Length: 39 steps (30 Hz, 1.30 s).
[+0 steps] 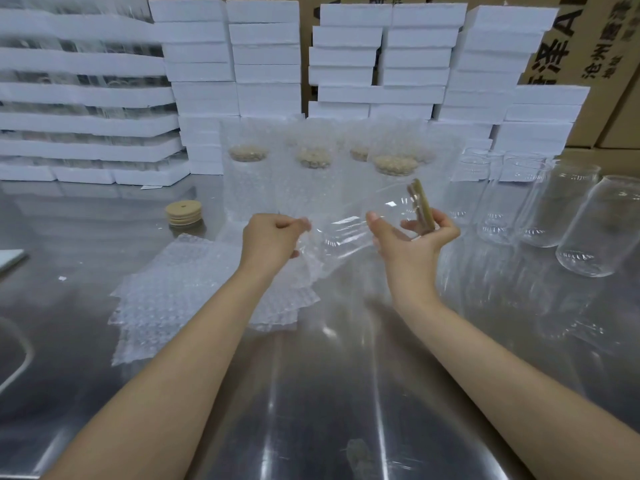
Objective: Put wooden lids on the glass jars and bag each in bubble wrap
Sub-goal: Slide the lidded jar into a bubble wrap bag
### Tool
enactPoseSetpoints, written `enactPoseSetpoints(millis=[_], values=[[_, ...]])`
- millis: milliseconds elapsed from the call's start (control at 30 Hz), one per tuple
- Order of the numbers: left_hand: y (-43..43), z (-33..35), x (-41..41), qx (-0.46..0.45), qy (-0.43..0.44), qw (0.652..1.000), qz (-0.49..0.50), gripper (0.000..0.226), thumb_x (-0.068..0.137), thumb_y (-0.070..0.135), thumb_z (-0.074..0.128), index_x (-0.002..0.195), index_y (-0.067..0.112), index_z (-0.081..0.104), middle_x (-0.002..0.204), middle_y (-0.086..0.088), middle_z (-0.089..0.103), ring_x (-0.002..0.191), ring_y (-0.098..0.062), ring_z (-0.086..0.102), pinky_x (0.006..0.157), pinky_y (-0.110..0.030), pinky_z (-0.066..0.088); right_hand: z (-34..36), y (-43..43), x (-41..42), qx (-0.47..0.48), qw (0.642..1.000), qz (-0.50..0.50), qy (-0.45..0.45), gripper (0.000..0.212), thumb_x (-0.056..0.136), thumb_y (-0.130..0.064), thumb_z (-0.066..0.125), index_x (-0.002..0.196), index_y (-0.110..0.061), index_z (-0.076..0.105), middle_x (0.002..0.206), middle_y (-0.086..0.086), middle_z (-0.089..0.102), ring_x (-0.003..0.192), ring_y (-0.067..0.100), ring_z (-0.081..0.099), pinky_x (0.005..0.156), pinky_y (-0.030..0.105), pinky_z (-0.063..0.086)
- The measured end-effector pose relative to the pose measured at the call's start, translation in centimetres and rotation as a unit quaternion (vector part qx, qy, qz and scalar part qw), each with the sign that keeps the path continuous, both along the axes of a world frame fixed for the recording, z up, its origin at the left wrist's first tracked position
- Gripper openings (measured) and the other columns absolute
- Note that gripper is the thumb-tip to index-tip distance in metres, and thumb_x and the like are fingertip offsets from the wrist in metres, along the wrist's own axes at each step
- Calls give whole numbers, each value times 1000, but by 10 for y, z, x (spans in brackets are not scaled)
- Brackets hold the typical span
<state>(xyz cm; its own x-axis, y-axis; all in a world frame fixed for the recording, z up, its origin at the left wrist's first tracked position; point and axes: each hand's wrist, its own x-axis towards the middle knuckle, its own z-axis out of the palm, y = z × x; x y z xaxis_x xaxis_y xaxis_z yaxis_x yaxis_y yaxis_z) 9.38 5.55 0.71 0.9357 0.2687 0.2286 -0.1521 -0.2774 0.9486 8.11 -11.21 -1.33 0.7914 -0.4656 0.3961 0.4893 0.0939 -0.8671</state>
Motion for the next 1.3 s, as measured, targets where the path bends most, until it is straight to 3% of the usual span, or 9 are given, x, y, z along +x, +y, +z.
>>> enactPoseSetpoints(millis=[133, 433, 500, 600, 667, 767, 900, 1133, 1300], values=[[-1, 2, 1, -6, -22, 1000, -3, 31, 88, 21, 68, 67, -1, 68, 50, -2, 51, 40, -8, 45, 46, -18, 42, -5, 0, -1, -42, 999, 0, -14, 74, 73, -21, 85, 113, -28, 23, 123, 8, 40, 102, 11, 67, 70, 6, 47], [-29, 8, -24, -47, -137, 986, -84, 16, 90, 13, 64, 78, 8, 73, 44, 2, 52, 38, -9, 44, 41, -18, 38, -8, 10, -6, -2, 1000, 6, -14, 68, 73, -20, 86, 99, -38, 25, 129, 8, 39, 97, -1, 66, 71, 8, 49], [-40, 6, -30, -53, -149, 980, -123, 14, 91, 13, 63, 83, 10, 74, 48, 5, 55, 42, -7, 47, 44, -18, 41, -7, 9, -5, 31, 999, 4, -2, 67, 74, -21, 85, 101, -38, 26, 127, 7, 38, 88, -9, 64, 80, 18, 55], [-43, 1, -30, 181, -253, 946, -94, 22, 91, 29, 62, 106, 17, 73, 69, 10, 56, 63, -4, 52, 60, -20, 41, -4, 3, -1, 123, 992, -3, 34, 70, 75, -25, 84, 113, -31, 25, 124, 7, 39, 98, 3, 62, 90, 43, 57], [-35, -1, -25, 397, -344, 850, -40, 45, 82, 51, 63, 118, 25, 69, 94, 2, 56, 86, -14, 51, 74, -28, 39, -3, -1, 2, 191, 980, -2, 51, 71, 77, -29, 82, 118, -27, 23, 122, 5, 44, 105, 16, 64, 78, 39, 60], [-21, -3, -16, 545, -341, 763, -62, 81, 70, 53, 74, 142, 31, 44, 140, -9, 42, 132, -25, 30, 105, -41, 22, -2, -3, 2, 241, 967, 9, 77, 65, 80, -39, 78, 116, -29, 25, 131, -3, 50, 99, 16, 68, 69, 31, 57], [-19, -7, -15, 564, -330, 753, -77, 98, 63, 10, 83, 148, 21, 34, 148, -11, 38, 140, -29, 31, 112, -44, 20, -6, 6, -4, 217, 969, 39, 107, 70, 77, -43, 79, 120, -28, 25, 131, -4, 50, 97, 12, 67, 75, 33, 58], [-34, -7, -21, 547, -442, 710, 31, 62, 72, 21, 76, 131, 14, 58, 126, -10, 62, 117, -29, 59, 100, -45, 43, -10, 16, -9, 236, 960, 113, 104, 63, 83, -33, 77, 119, -23, 26, 146, -9, 43, 124, 13, 54, 83, 47, 59], [-55, -12, -27, 540, -450, 711, -4, 57, 73, 9, 74, 129, 14, 61, 127, -13, 61, 117, -28, 59, 95, -40, 44, -16, 22, -9, 205, 960, 137, 131, 63, 80, -32, 75, 125, -25, 31, 125, 13, 59, 99, 17, 66, 86, 43, 55]])
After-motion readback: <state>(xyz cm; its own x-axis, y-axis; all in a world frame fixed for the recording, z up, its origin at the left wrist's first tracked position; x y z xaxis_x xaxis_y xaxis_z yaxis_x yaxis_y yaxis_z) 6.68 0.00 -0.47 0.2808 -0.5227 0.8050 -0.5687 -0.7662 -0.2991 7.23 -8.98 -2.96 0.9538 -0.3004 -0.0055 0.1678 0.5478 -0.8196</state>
